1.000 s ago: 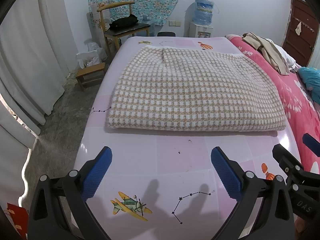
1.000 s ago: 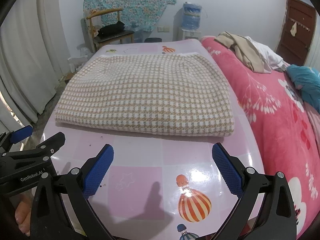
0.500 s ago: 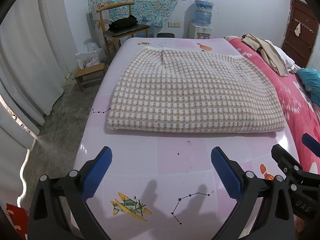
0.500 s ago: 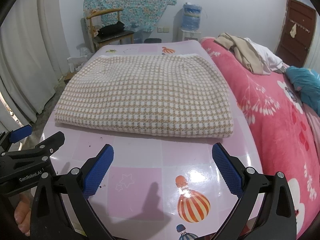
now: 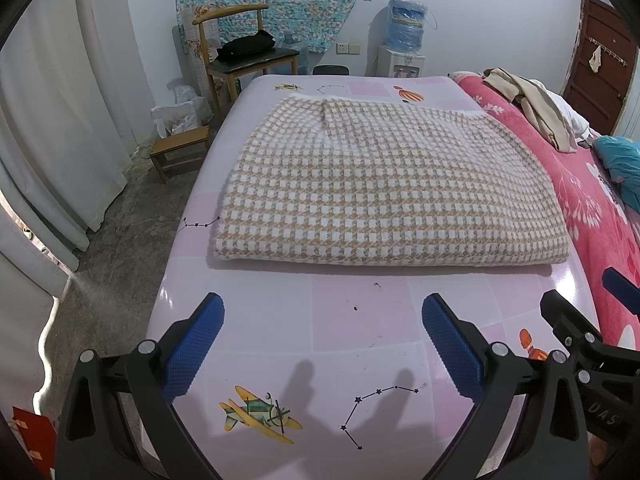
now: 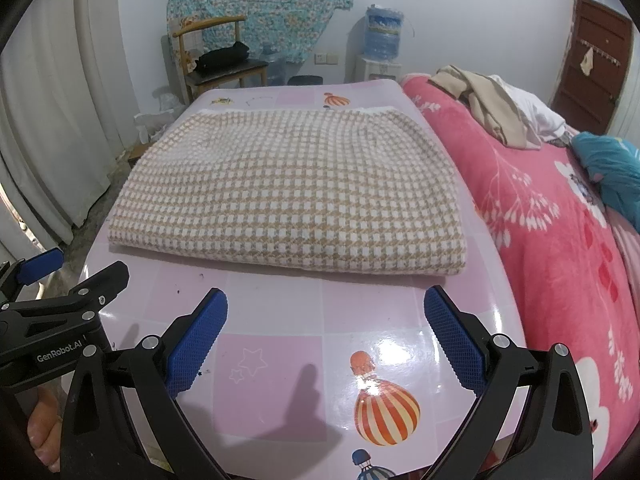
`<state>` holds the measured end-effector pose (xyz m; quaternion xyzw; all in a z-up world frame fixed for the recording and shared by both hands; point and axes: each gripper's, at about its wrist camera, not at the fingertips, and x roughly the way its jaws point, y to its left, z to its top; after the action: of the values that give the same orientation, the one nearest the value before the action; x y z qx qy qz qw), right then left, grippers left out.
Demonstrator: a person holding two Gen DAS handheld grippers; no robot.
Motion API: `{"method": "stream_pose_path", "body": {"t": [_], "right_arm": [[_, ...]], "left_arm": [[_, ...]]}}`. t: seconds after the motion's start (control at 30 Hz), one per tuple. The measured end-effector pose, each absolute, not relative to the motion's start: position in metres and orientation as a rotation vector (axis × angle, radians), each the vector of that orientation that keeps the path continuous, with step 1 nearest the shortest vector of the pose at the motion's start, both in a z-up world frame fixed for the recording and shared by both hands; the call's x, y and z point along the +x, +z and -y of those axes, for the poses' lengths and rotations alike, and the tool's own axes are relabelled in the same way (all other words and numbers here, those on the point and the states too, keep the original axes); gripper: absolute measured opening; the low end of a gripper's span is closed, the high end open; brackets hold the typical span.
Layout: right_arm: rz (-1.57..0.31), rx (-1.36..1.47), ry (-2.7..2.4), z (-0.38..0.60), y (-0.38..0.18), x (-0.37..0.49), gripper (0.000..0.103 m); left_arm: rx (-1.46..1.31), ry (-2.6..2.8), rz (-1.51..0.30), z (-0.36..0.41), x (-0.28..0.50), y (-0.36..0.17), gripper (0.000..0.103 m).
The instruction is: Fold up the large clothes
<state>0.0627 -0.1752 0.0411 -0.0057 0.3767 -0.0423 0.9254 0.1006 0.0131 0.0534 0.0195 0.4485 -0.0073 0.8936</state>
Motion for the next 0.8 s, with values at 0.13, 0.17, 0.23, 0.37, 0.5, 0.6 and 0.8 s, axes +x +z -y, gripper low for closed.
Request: {"method": "stream_pose_path", "body": {"t": [0.13, 0.17, 0.23, 0.37, 0.5, 0.6, 0.8], "right_arm": [[-0.773, -0.011, -0.088, 0.1742, 0.0412, 0.0628, 0.095], [-0.773, -0.011, -0.089, 0.1749, 0.0415, 0.0624, 0.095], [-0.773, -0.012, -0.089, 0.1747, 0.0409, 0.0628, 0.095], [-0.773, -0.011, -0.088, 0.1759, 0.041, 0.0625, 0.095], [-0.774, -0.012, -0.088, 0.1759, 0.0405, 0.0626, 0.095], [-0.773, -0.012, -0.088, 0.1755, 0.0407, 0.0626, 0.095], [-0.774, -0.012, -0.089, 0.1747, 0.0406, 0.0629, 0.095]], "left_arm": [[0.041, -0.015, -0.93, -0.0128, 0.1003, 0.0535, 0.097], [0.042, -0.015, -0.93, -0.0129, 0.1004, 0.0535, 0.097], [0.04, -0.014, -0.929, -0.0131, 0.1002, 0.0537, 0.097], [0.041, -0.014, -0.929, -0.0133, 0.1002, 0.0536, 0.097], [0.042, -0.015, -0.93, -0.0134, 0.1003, 0.0535, 0.097], [0.041, -0.015, -0.93, -0.0138, 0.1003, 0.0532, 0.097], [0.04, -0.015, -0.93, -0.014, 0.1007, 0.0534, 0.097]]}}
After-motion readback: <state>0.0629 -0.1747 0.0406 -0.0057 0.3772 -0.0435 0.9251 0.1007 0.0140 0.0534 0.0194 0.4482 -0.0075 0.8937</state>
